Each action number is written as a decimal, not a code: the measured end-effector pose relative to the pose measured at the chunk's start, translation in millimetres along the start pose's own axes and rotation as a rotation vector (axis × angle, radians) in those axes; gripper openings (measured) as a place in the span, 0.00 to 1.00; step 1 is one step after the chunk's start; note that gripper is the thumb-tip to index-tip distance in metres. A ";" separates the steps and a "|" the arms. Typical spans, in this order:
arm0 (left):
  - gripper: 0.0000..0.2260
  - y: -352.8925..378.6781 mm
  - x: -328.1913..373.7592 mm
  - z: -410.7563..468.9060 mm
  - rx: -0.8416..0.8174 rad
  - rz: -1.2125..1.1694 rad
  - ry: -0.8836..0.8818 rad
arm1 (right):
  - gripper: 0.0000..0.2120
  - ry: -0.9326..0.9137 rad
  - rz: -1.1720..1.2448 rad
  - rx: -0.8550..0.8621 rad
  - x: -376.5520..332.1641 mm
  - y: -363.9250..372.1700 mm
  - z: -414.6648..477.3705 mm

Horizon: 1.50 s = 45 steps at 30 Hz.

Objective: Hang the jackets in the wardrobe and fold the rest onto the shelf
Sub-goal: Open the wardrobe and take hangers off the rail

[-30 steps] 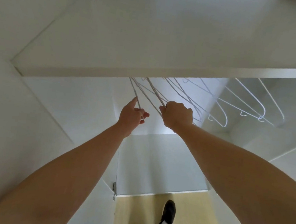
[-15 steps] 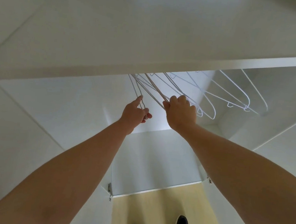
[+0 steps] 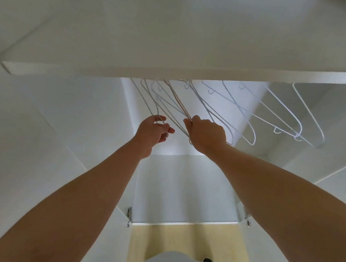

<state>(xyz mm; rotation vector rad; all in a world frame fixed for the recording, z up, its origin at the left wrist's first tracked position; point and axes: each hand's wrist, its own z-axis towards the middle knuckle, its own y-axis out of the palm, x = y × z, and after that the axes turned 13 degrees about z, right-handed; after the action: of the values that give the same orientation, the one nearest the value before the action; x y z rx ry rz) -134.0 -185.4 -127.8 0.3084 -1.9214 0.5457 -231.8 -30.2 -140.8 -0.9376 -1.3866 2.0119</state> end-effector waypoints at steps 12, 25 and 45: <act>0.07 58.9 -48.3 -76.9 0.025 -0.107 -0.233 | 0.19 -0.099 0.011 -0.048 28.9 -12.4 5.9; 0.01 66.3 -26.0 -76.4 -0.027 -0.109 -0.390 | 0.18 -0.094 0.091 0.032 77.6 -17.8 16.7; 0.03 130.3 -13.1 -55.5 -0.091 0.013 -0.375 | 0.19 0.045 0.059 0.101 177.9 -36.3 -13.7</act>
<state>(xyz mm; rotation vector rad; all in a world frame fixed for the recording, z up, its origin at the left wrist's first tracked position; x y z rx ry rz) -143.3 -45.4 -151.5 0.3584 -2.3042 0.4284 -331.4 121.7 -154.2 -0.9839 -1.2349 2.0703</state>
